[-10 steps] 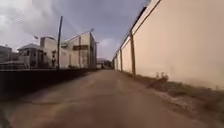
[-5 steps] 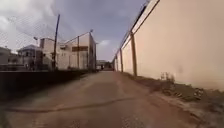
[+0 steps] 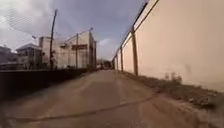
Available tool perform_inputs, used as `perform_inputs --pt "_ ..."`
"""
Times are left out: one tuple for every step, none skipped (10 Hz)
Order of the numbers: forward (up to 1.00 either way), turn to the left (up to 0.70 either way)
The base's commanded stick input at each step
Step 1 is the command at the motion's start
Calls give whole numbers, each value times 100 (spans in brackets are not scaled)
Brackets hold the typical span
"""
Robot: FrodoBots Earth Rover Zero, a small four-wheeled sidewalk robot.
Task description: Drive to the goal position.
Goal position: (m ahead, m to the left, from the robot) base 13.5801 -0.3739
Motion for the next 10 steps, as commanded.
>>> perform_inputs --pt "70 0" --pt "70 0" --pt "70 0" --pt "70 0" --pt "70 0" --pt "70 0" --pt "70 0" --pt "70 0" --pt "70 0" --pt "70 0"
